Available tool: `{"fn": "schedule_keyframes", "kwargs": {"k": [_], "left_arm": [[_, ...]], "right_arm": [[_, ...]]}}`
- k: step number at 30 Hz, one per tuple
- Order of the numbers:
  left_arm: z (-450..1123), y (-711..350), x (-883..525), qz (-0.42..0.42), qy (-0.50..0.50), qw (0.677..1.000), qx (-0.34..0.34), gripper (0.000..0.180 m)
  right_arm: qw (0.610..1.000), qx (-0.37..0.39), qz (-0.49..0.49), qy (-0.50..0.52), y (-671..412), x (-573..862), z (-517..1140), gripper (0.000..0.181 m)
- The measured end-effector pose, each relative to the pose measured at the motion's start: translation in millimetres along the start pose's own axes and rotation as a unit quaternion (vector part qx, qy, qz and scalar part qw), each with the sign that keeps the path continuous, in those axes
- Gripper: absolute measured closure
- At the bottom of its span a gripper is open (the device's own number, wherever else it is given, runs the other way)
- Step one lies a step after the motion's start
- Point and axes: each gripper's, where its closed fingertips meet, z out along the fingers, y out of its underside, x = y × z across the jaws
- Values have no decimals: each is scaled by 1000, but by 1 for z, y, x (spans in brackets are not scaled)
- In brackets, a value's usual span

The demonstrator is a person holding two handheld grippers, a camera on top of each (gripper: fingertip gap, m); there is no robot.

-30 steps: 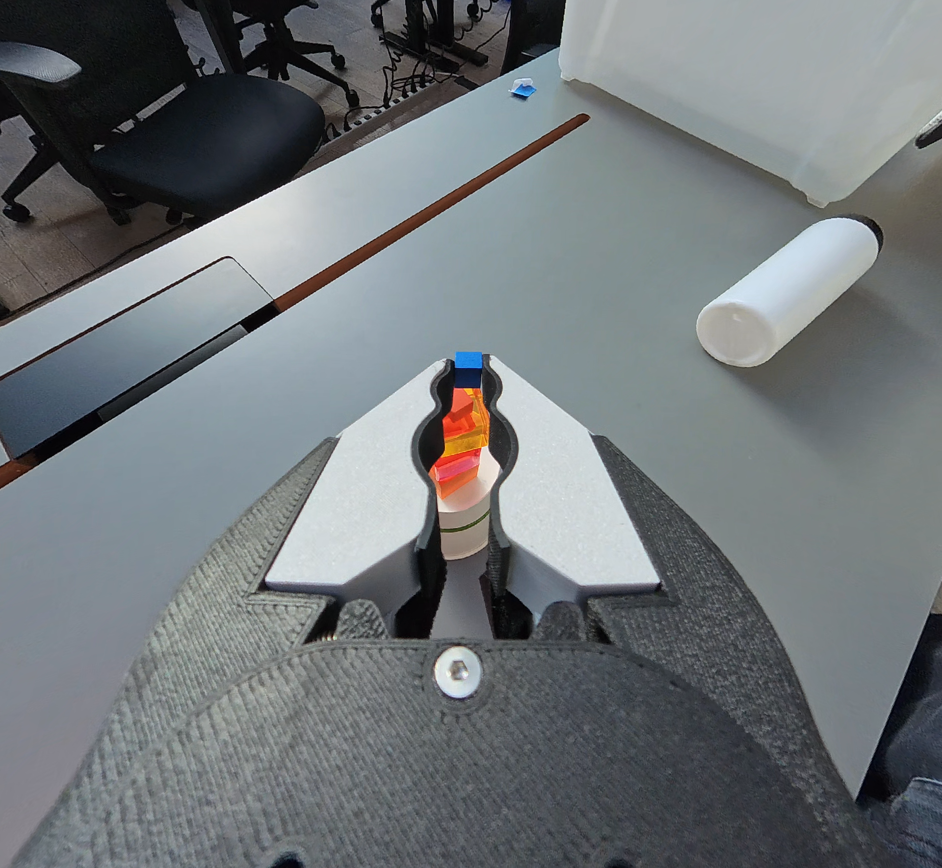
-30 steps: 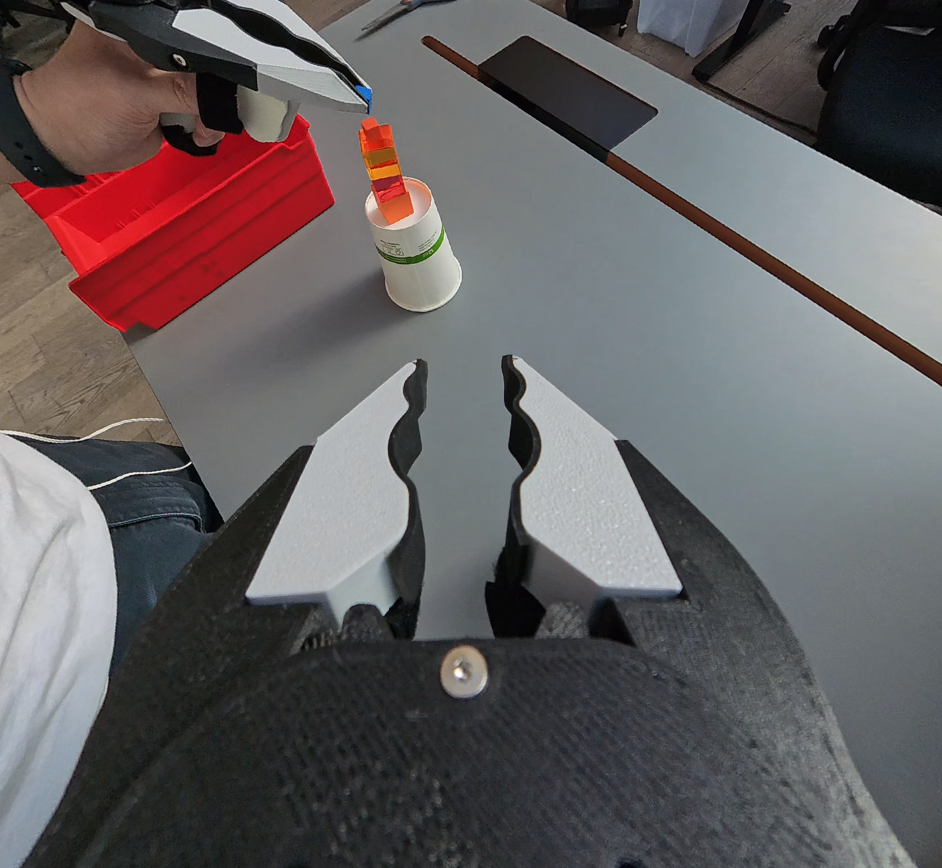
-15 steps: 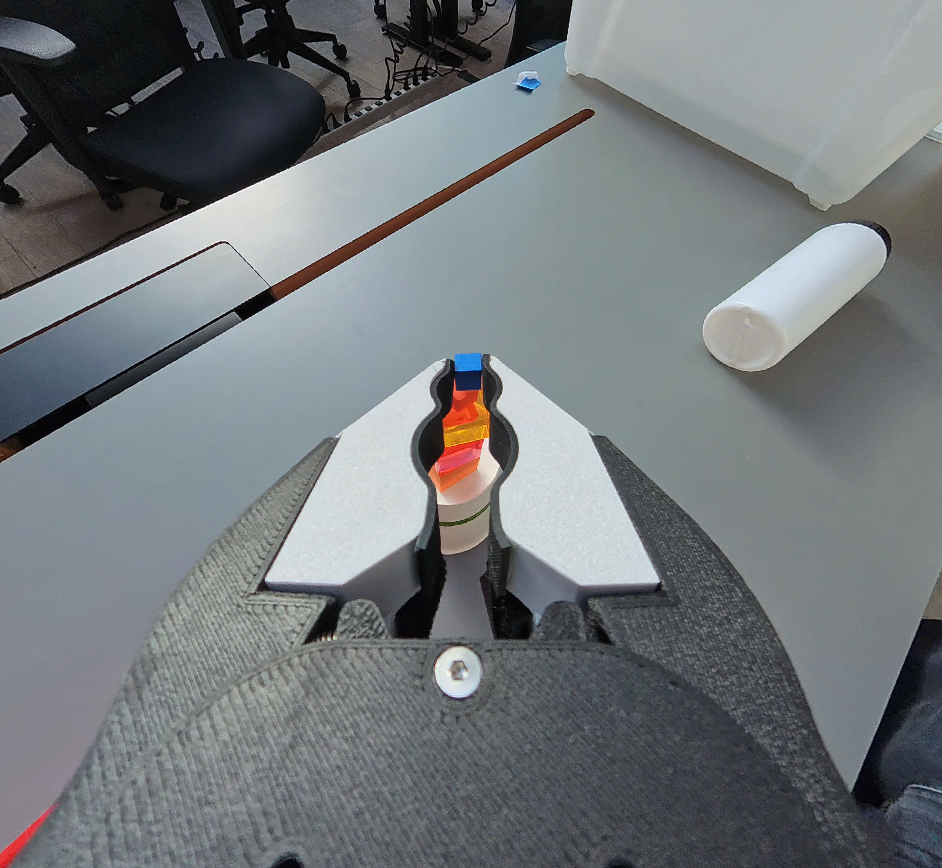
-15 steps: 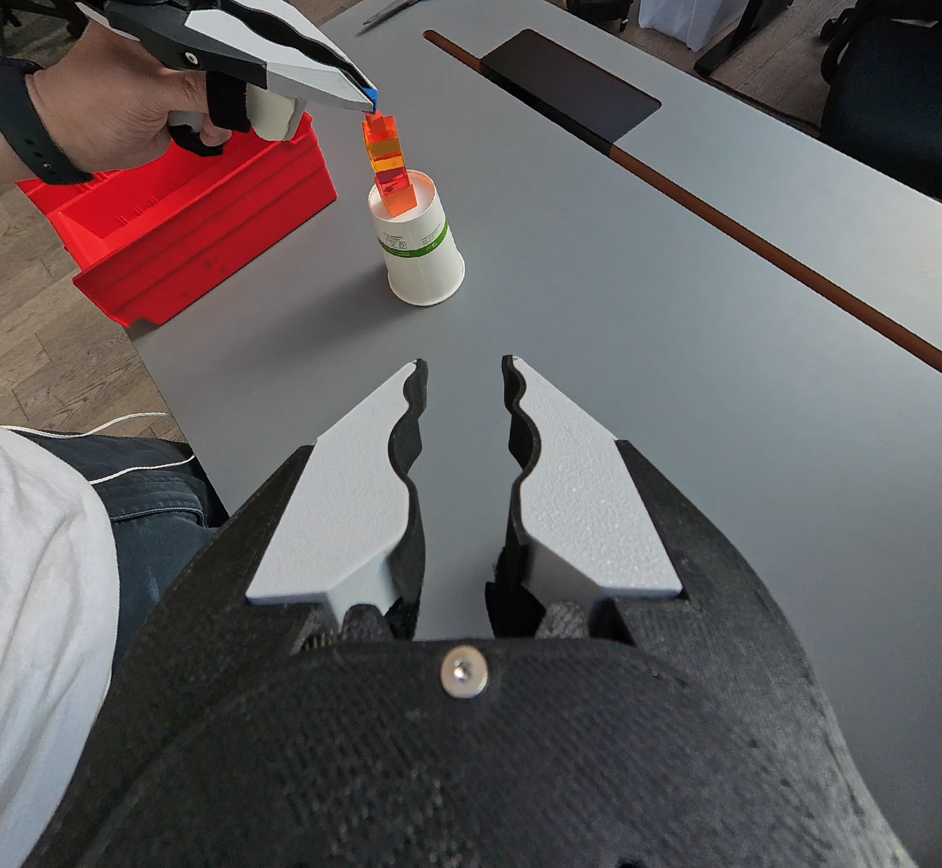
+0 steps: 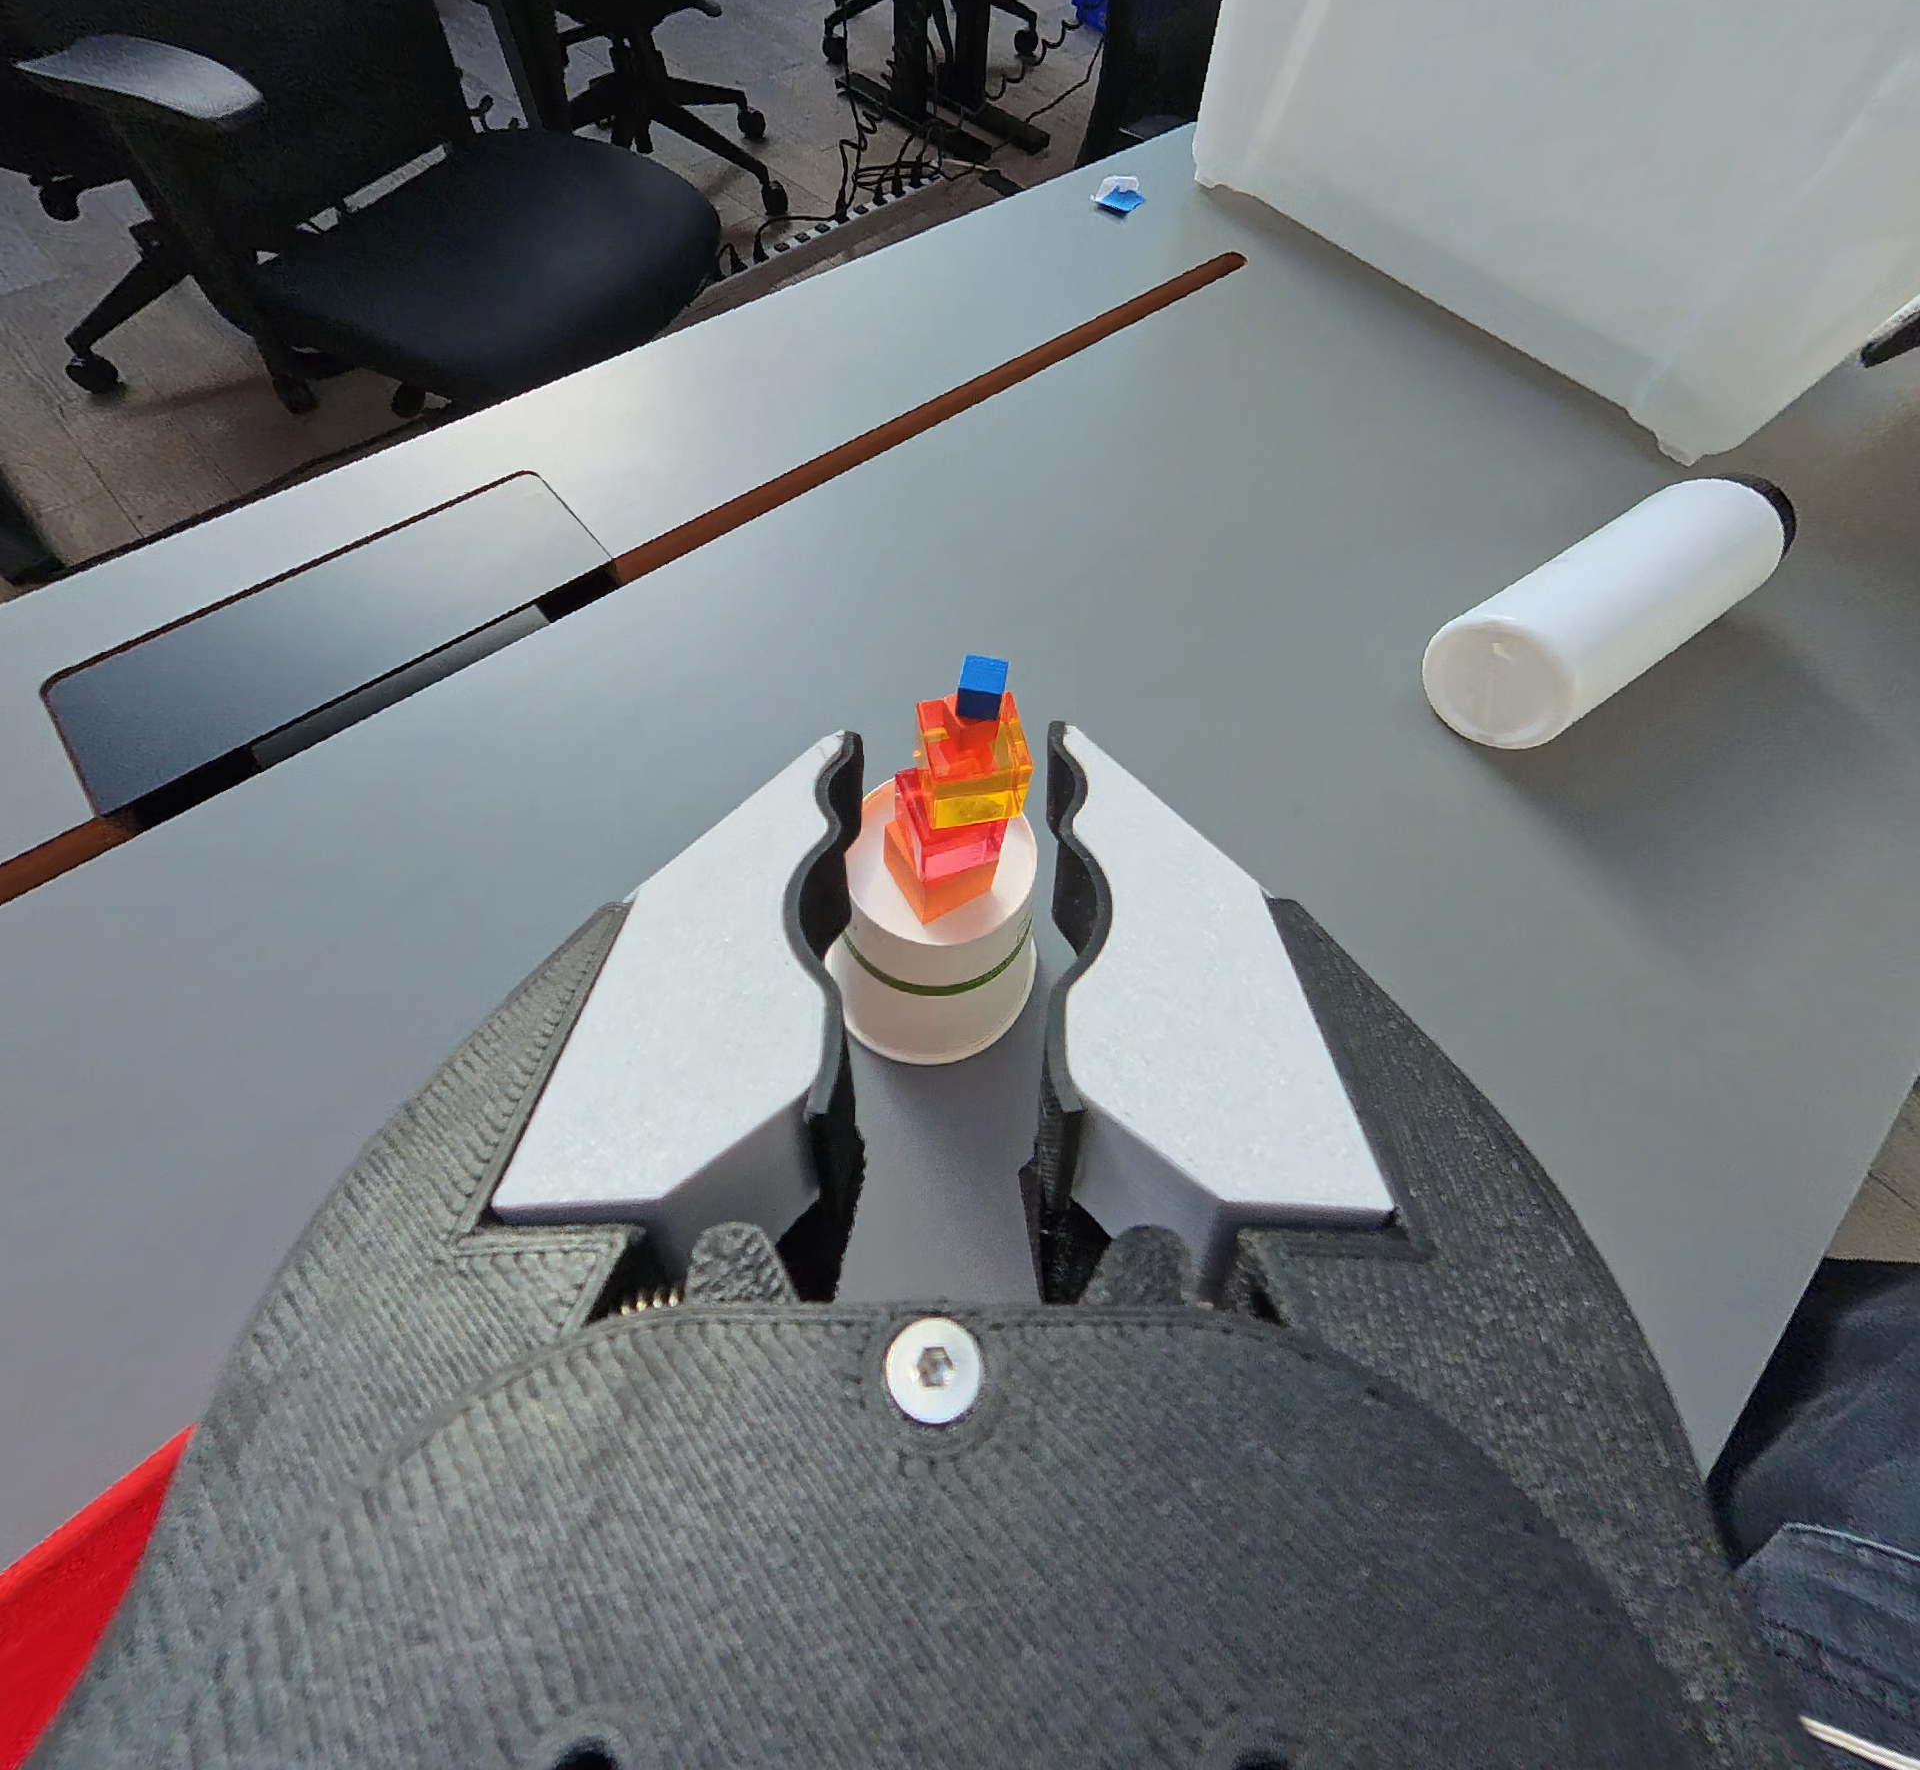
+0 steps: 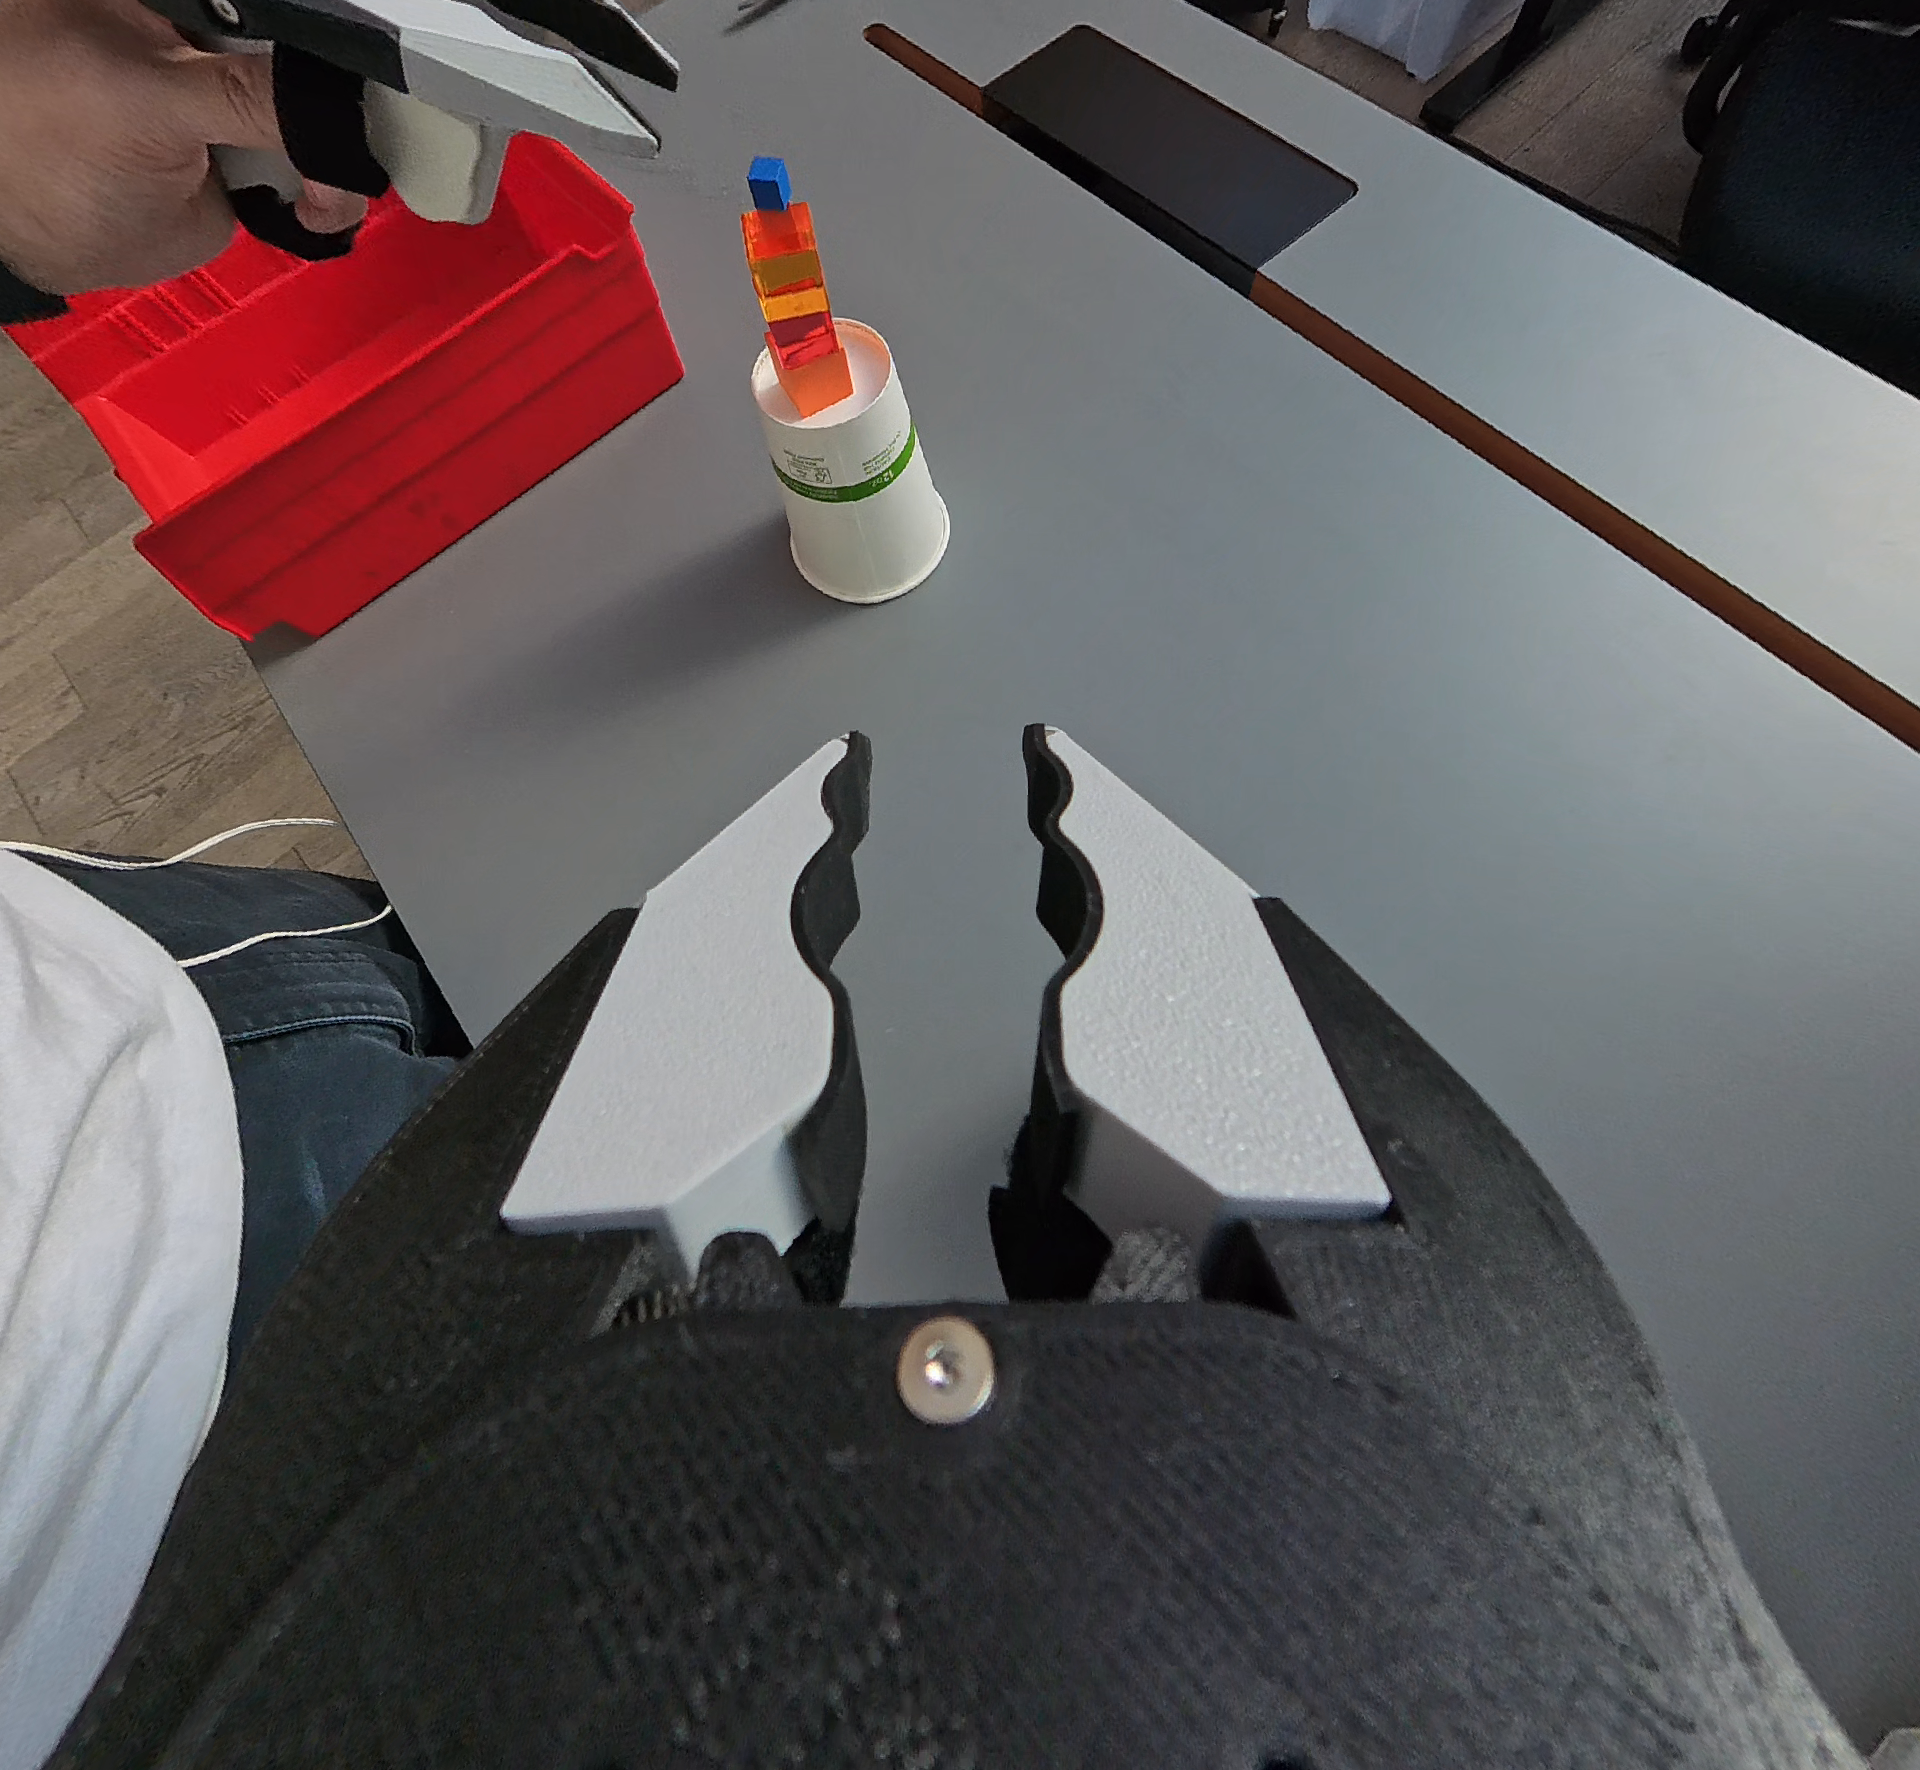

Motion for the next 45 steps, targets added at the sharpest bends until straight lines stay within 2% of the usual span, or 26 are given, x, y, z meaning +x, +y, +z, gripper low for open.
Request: {"fn": "schedule_keyframes", "kwargs": {"k": [2,4,6,8,13,17,20,25,26,28,30,34,37,42,45], "left_arm": [[-33,10,-15,-7,-31,999,-4,147],[-73,38,-33,-11,-51,998,-42,148],[-110,87,-37,-26,-11,992,-124,146],[-145,145,-47,-21,3,975,-223,129],[-176,239,-47,70,40,942,-325,124],[-154,262,-43,120,66,941,-311,123],[-136,274,-37,146,98,935,-308,132],[-113,279,-33,154,120,937,-288,129],[-111,281,-33,161,123,936,-288,131],[-109,285,-34,175,130,931,-292,148],[-109,286,-36,182,131,927,-301,151],[-119,288,-43,119,127,919,-354,152],[-131,267,-54,47,102,930,-350,153],[-150,161,-73,-82,48,962,-257,153],[-141,70,-65,-93,37,977,-190,153]], "right_arm": [[1000,-5,-7,5,1,0,-2,152],[1000,-15,-13,9,6,1,-3,152],[1000,-28,-13,7,11,1,-3,152],[999,-38,-8,-4,15,-1,1,152],[998,-38,3,-53,-11,-14,17,152],[996,-52,-33,-60,-43,-21,30,152],[994,-63,-63,-58,-62,-30,39,152],[992,-83,-70,-69,-65,-51,50,152],[991,-91,-72,-66,-62,-53,52,152],[991,-96,-73,-64,-56,-58,54,152],[991,-97,-63,-63,-52,-61,55,152],[994,-81,-44,-53,-47,-61,52,152],[997,-60,-30,-41,-45,-56,46,152],[999,-20,6,-28,-31,-45,34,152],[999,-1,26,-30,-18,-38,31,152]]}}
